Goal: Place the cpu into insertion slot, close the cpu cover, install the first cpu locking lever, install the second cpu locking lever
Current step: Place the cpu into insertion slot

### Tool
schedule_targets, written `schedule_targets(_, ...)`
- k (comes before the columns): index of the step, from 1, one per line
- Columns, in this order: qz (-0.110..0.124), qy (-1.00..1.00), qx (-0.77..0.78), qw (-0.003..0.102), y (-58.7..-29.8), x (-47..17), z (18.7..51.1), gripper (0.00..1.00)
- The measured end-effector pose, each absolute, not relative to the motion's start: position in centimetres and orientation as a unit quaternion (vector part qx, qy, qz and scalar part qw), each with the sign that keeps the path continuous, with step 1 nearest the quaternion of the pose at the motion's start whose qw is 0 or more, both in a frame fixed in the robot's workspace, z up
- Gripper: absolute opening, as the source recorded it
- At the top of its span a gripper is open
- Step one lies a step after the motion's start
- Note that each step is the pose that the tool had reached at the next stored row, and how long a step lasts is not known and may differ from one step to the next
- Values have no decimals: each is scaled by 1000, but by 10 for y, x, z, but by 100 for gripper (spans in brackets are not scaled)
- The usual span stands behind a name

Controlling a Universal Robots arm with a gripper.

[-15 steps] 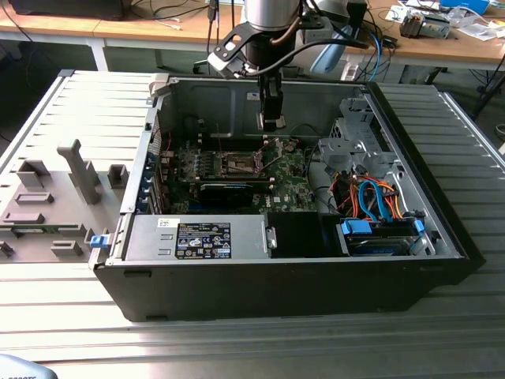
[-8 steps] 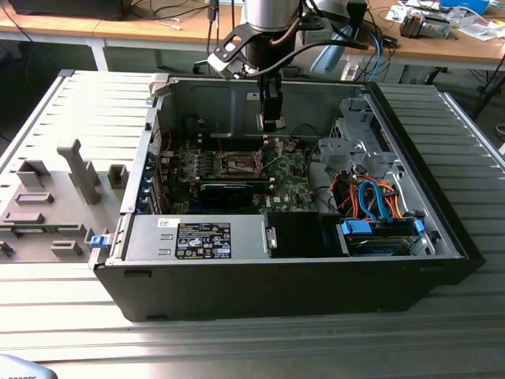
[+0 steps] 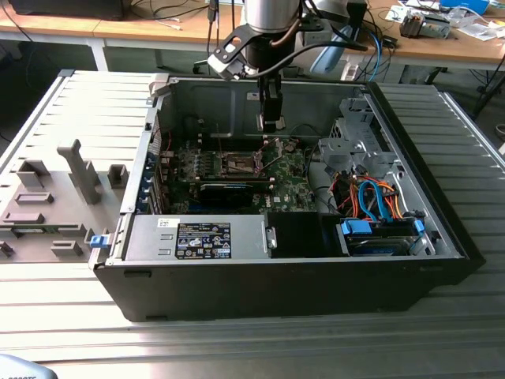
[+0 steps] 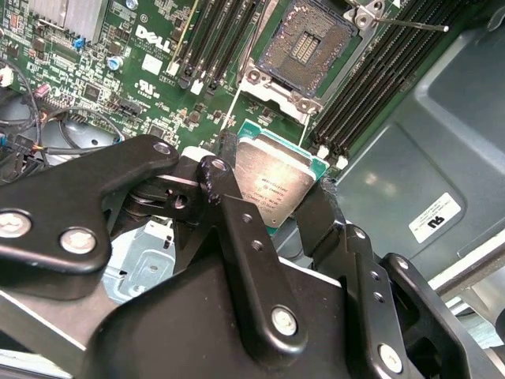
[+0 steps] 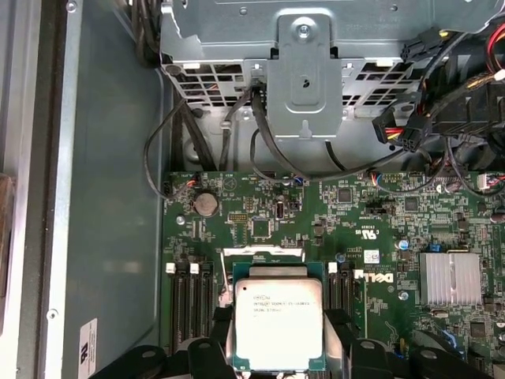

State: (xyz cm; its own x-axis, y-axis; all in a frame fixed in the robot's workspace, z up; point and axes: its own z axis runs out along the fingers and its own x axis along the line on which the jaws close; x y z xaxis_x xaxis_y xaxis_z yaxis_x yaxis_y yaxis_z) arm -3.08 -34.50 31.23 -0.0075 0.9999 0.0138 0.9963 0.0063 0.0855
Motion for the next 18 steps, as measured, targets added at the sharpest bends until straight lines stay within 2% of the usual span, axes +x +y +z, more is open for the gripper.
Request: schedule_targets(18,35,709,704,25,-345,-31,307,54)
